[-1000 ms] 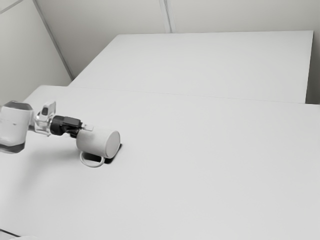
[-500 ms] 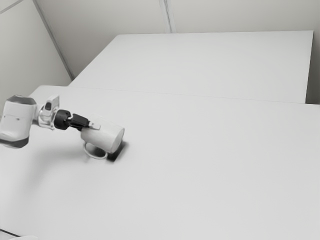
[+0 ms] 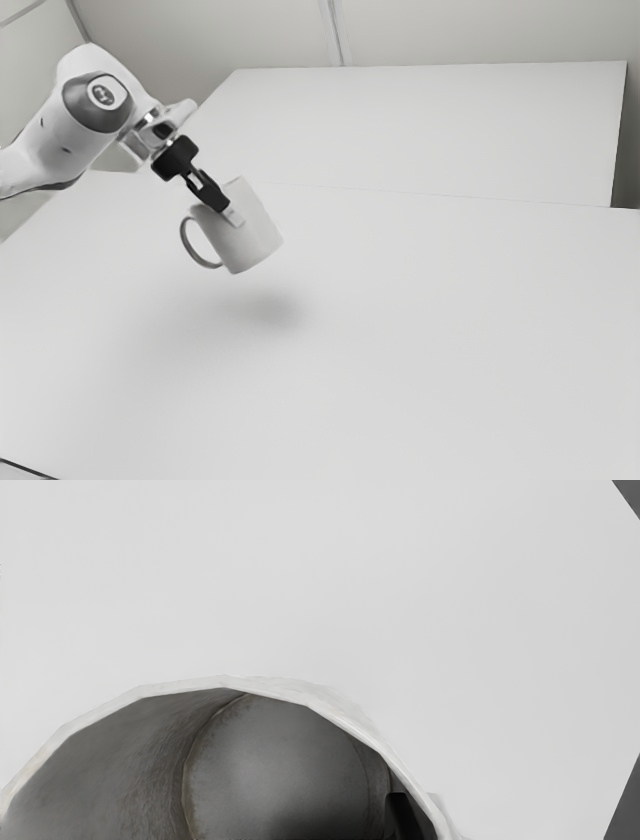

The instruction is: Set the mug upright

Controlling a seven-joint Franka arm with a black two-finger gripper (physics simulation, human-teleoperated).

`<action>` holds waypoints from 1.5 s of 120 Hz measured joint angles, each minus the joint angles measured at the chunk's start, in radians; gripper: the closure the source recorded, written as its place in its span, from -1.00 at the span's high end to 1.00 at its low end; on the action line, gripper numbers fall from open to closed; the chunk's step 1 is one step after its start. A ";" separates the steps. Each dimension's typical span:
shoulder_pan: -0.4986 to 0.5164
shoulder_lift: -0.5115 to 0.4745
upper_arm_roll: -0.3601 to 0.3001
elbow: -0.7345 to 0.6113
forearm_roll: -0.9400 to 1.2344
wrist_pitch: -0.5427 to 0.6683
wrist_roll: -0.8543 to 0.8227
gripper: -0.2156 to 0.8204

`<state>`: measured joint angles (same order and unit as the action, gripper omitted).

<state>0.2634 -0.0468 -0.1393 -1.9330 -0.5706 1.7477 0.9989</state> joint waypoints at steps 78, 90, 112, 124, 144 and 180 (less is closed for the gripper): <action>-0.248 -0.227 0.009 -0.457 0.495 0.483 -0.591 -0.93; -0.248 -0.225 0.008 -0.508 0.504 0.575 -0.646 -0.93; -0.248 -0.210 0.008 -0.572 0.515 0.709 -0.726 -0.93; -0.247 -0.194 0.008 -0.586 0.517 0.753 -0.761 -0.93; -0.246 -0.153 0.007 -0.590 0.517 0.797 -0.809 -0.93; -0.247 -0.095 0.007 -0.590 0.515 0.825 -0.867 -0.88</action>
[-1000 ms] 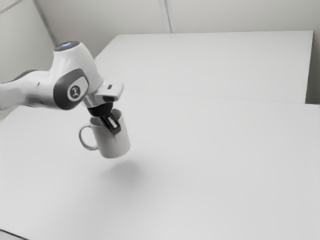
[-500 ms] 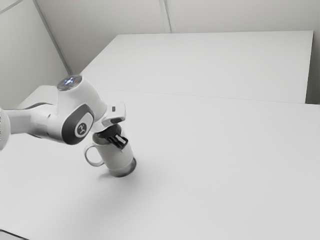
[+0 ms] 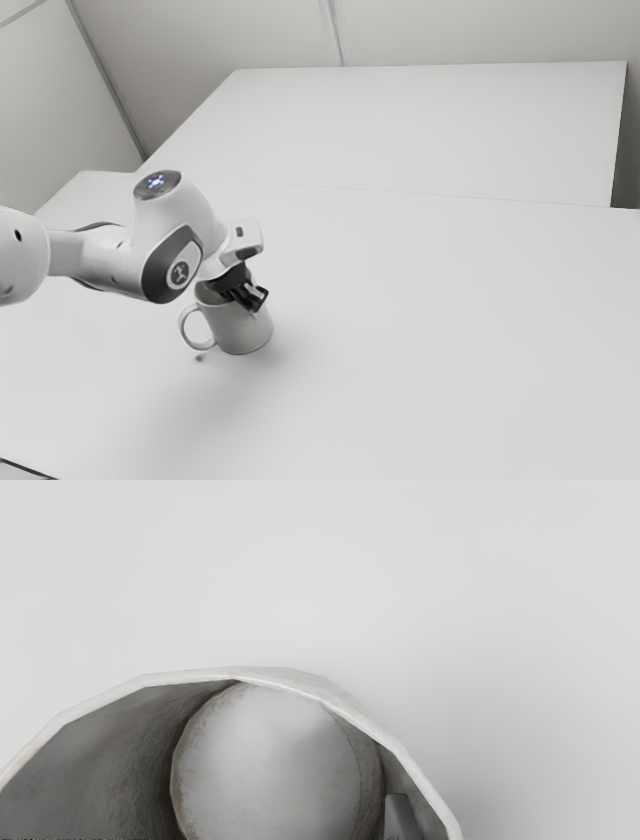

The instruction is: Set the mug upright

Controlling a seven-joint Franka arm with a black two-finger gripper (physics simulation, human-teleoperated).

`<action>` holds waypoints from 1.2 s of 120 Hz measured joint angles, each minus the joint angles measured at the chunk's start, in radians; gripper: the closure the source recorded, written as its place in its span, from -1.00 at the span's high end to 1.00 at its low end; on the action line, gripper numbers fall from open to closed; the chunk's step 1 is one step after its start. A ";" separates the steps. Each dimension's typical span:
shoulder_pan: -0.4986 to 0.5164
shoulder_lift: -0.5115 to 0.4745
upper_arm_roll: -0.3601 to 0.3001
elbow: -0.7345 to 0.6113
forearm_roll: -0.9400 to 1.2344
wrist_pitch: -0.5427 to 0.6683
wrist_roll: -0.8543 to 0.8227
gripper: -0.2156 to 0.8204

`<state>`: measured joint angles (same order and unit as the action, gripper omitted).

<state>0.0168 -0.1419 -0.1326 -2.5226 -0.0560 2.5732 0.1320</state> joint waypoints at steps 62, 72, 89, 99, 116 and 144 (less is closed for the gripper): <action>-0.014 -0.068 -0.007 0.060 -0.010 -0.032 -0.031 0.30; -0.013 -0.071 -0.007 0.123 -0.010 -0.091 -0.034 0.38; -0.013 -0.066 -0.006 0.231 -0.013 -0.213 -0.039 0.48; -0.013 -0.034 -0.007 0.331 -0.018 -0.300 -0.043 0.51; -0.010 0.038 -0.014 0.518 -0.021 -0.475 -0.059 0.55; -0.010 0.117 -0.019 0.781 -0.021 -0.733 -0.080 0.57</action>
<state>0.0066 -0.0253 -0.1515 -1.7413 -0.0770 1.8399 0.0522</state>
